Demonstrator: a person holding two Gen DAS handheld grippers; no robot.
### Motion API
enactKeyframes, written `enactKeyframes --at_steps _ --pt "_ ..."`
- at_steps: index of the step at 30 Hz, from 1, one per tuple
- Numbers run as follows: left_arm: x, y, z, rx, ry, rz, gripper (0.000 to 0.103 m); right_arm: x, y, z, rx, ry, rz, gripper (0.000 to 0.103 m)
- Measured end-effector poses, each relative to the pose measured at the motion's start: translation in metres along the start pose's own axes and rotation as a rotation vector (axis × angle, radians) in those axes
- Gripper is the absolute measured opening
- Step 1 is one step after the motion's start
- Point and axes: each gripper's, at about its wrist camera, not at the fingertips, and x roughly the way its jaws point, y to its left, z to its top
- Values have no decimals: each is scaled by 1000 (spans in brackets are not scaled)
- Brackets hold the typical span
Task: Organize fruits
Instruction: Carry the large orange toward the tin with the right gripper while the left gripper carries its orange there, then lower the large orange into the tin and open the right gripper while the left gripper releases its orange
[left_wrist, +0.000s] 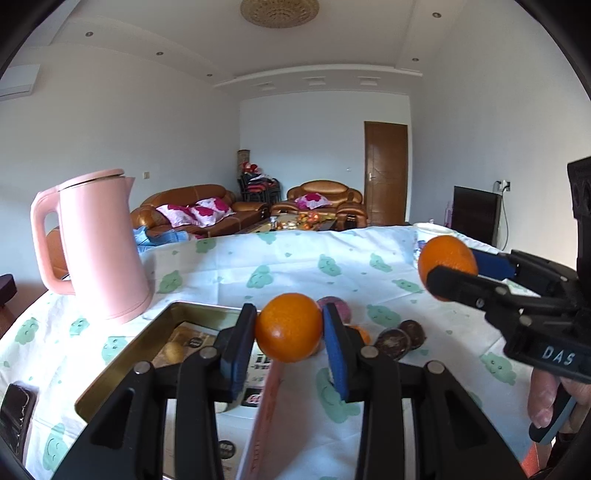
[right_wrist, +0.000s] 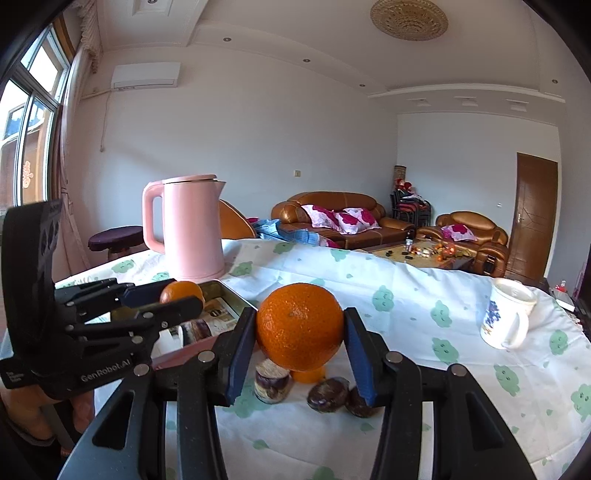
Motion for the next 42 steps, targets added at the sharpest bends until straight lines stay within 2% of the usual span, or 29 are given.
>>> enactKeyframes --at_steps 11,22,42 --pt "-1 33 -3 -36 28 76 38 22 22 24 -31 11 77 49" --pt "2 60 -5 -50 68 129 38 49 45 32 -64 47 121 49" --pt "9 104 -13 -73 134 204 38 93 95 20 -105 135 227 49"
